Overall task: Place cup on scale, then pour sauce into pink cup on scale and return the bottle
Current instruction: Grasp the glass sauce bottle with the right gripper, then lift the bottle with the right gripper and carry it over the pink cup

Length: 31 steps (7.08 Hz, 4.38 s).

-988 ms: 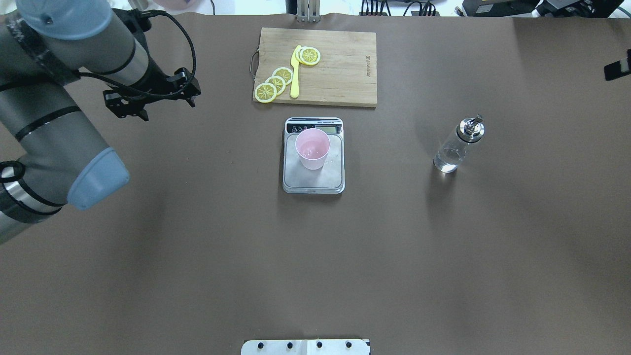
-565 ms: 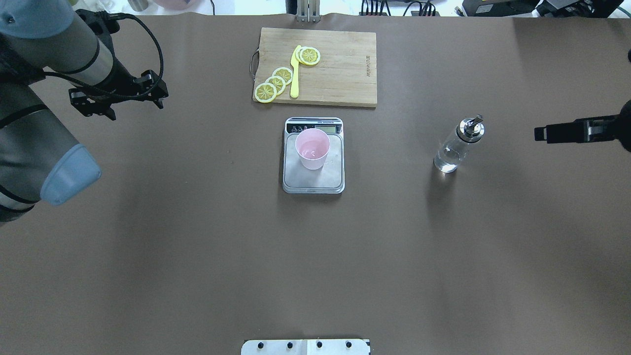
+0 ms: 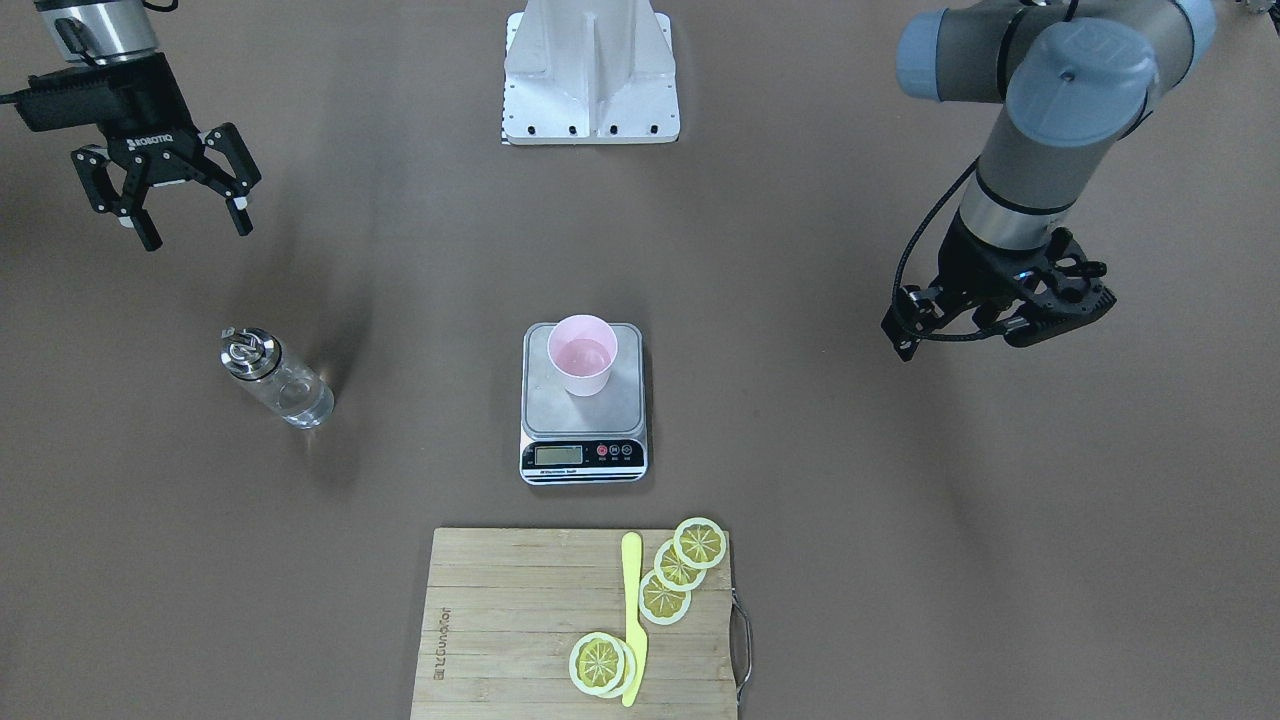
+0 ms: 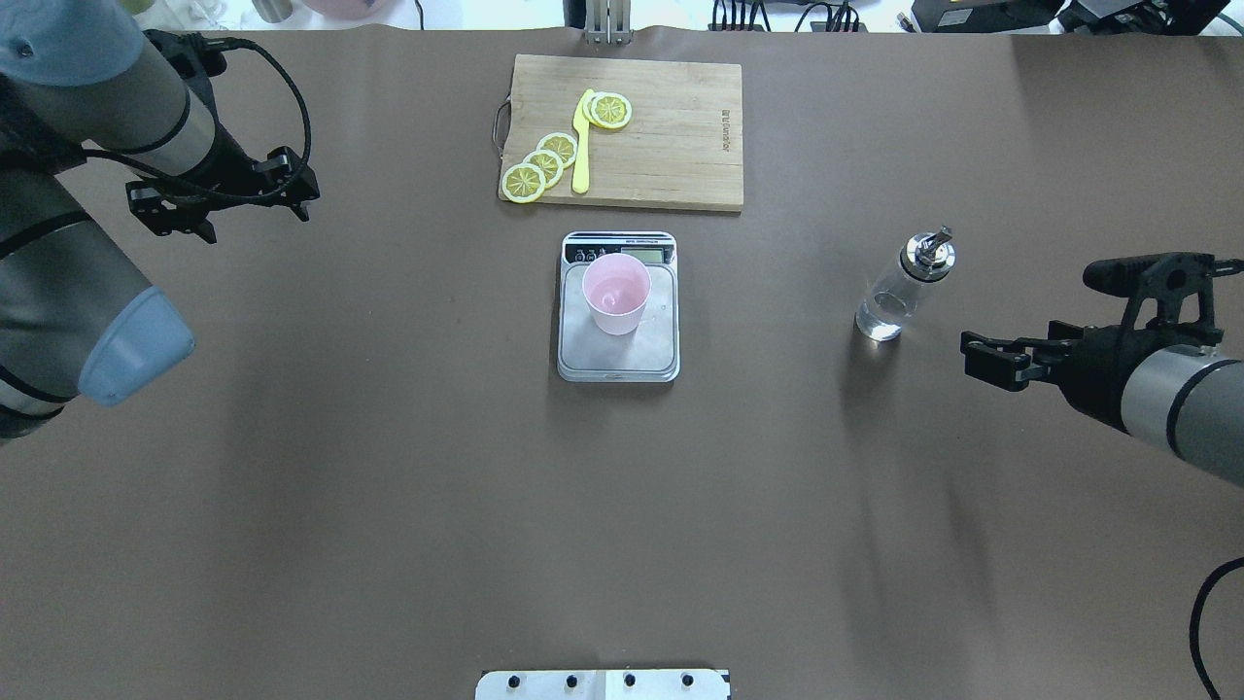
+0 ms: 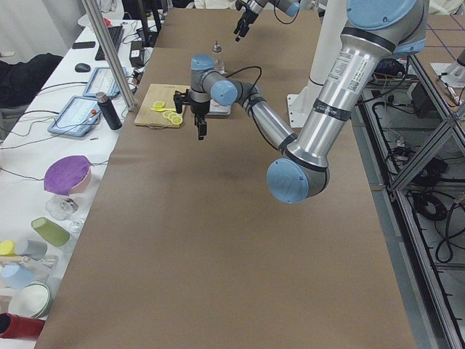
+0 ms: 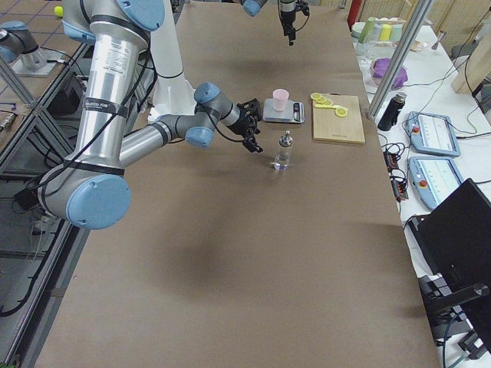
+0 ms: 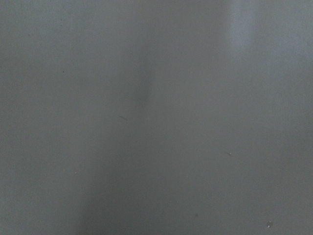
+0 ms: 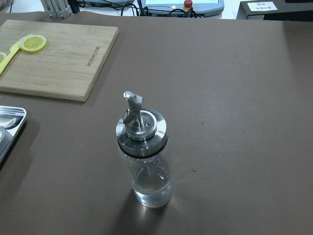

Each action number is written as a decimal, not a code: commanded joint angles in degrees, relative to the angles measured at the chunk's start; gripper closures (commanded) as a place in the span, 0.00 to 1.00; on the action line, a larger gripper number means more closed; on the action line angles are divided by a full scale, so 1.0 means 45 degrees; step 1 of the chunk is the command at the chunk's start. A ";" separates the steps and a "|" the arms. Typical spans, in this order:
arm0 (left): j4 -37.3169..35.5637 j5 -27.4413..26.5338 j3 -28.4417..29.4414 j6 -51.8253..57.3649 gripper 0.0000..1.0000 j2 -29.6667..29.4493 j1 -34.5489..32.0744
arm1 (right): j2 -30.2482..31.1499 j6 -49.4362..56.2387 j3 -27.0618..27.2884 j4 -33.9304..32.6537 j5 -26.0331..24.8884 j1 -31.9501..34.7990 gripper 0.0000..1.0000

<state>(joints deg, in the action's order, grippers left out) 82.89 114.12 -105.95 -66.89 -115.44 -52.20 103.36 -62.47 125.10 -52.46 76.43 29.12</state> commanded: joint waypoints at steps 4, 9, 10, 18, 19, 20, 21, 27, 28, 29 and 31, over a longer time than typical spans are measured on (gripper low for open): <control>0.0017 -0.0007 0.0185 -0.0019 0.01 -0.0011 0.0017 | -0.2362 -0.0181 -0.3969 0.1696 -0.3214 -0.1196 0.00; 0.0037 -0.0047 0.0459 -0.0058 0.01 -0.0089 0.0056 | -0.3591 0.0325 -0.5651 0.1716 -0.4250 -0.1353 0.00; 0.0037 -0.0047 0.0459 -0.0077 0.01 -0.0090 0.0056 | -0.3806 0.0347 -0.5884 0.1735 -0.4425 -0.1353 0.00; 0.0017 -0.0066 0.0576 -0.0136 0.01 -0.0207 0.0076 | -0.4216 0.0816 -0.6023 0.1716 -0.4349 -0.0709 0.00; 0.0017 -0.0066 0.0576 -0.0117 0.01 -0.0207 0.0056 | -0.4508 0.0777 -0.6178 0.1716 -0.4368 -0.0709 0.07; 0.0017 -0.0066 0.0576 -0.0116 0.02 -0.0207 0.0056 | -0.4917 0.0777 -0.6276 0.1697 -0.4387 -0.0670 0.33; 0.0017 -0.0066 0.0576 -0.0116 0.02 -0.0207 0.0056 | -0.4979 0.0815 -0.6354 0.1696 -0.4349 -0.0515 0.41; 0.0154 -0.0066 0.0655 -0.0019 0.01 -0.0031 -0.0002 | -0.6962 0.5942 -0.4677 -0.3207 -0.4376 0.0565 1.00; 0.0134 -0.0086 0.0674 0.0001 0.01 -0.0031 -0.0061 | -0.7474 0.7383 -0.4637 -0.4192 -0.5547 -0.0058 1.00; 0.0134 -0.0086 0.0790 0.0001 0.02 -0.0031 -0.0177 | -0.7634 0.8635 -0.4675 -0.4898 -0.6584 -0.0799 1.00; 0.0134 -0.0086 0.1102 0.0717 0.01 0.0086 -0.0431 | -0.8122 1.1190 -0.4832 -0.6810 -0.8987 -0.2188 1.00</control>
<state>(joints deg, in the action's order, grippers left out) 83.50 113.70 -101.81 -65.96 -115.28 -53.39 68.18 -19.60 103.58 -78.09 42.01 22.60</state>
